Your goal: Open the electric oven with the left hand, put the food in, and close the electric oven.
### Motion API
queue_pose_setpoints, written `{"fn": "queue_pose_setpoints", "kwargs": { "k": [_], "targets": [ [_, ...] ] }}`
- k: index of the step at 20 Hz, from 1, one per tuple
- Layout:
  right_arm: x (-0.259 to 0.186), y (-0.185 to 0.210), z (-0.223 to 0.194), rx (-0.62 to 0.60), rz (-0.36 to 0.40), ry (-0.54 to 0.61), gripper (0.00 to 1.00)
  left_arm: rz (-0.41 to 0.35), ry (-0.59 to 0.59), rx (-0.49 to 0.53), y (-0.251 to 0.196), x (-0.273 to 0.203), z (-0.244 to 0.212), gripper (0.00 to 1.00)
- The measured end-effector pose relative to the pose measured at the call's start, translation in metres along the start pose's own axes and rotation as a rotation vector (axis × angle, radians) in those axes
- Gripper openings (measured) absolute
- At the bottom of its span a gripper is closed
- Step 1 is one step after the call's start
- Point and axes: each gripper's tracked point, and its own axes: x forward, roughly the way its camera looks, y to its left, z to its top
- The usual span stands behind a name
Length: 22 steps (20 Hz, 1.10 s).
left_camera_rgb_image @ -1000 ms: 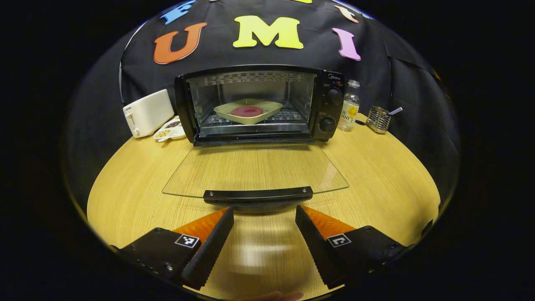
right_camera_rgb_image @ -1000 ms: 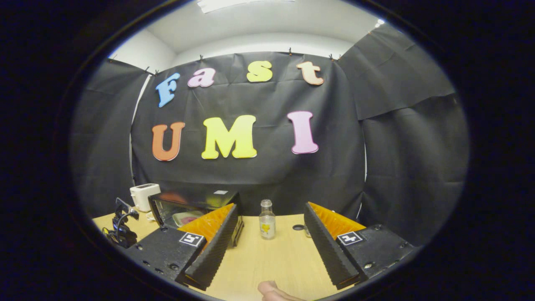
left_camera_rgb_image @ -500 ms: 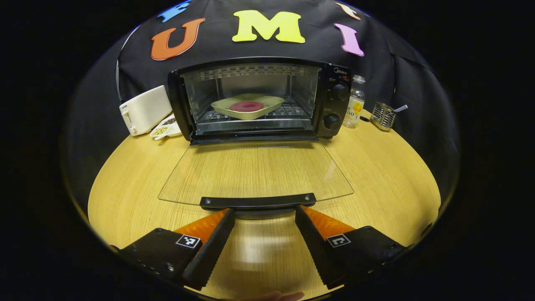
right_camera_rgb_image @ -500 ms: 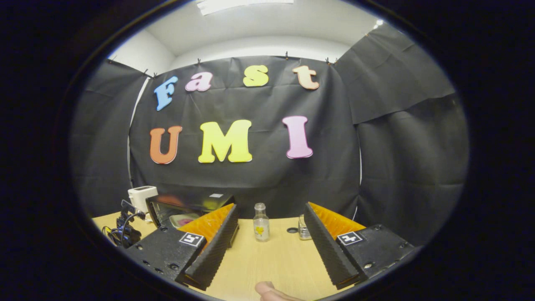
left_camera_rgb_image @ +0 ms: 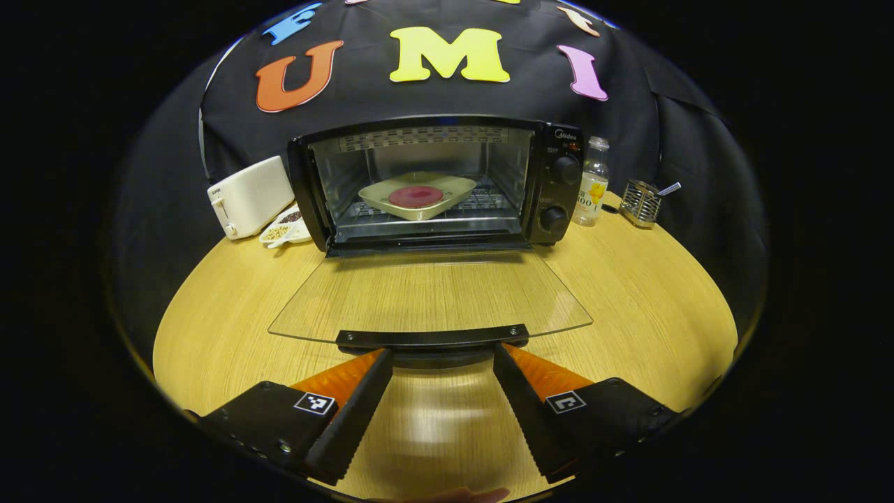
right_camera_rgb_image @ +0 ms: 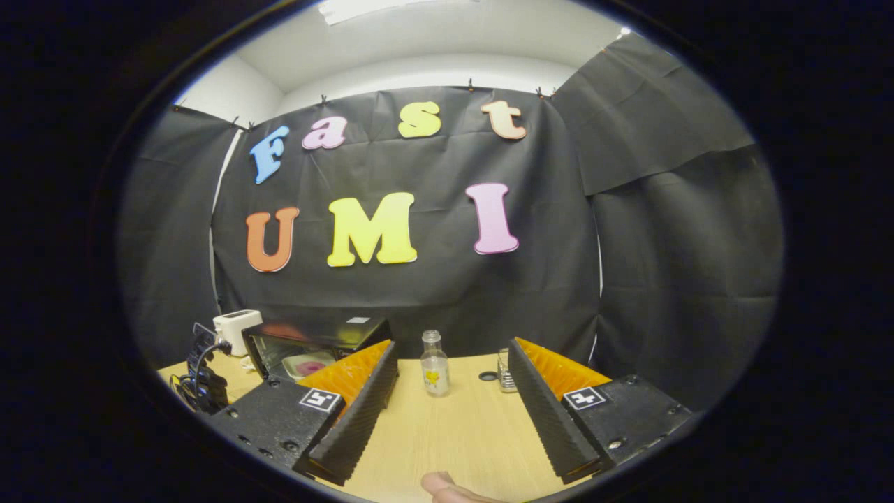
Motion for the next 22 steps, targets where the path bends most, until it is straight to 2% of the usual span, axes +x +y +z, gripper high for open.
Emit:
{"fn": "queue_pose_setpoints", "kwargs": {
  "k": [7, 12, 22],
  "targets": [
    [-0.002, -0.003, -0.006, 0.017, -0.008, 0.014, 0.96, 0.011, -0.021, 0.008, 0.0, -0.005, 0.013, 0.94],
    [-0.005, 0.001, -0.003, 0.013, 0.003, 0.006, 0.96, 0.016, -0.093, 0.01, 0.002, -0.013, 0.038, 0.94],
    [-0.009, -0.003, -0.001, -0.004, -0.022, 0.007, 0.96, 0.031, -0.226, 0.06, 0.008, -0.021, 0.089, 0.96]
  ]
}}
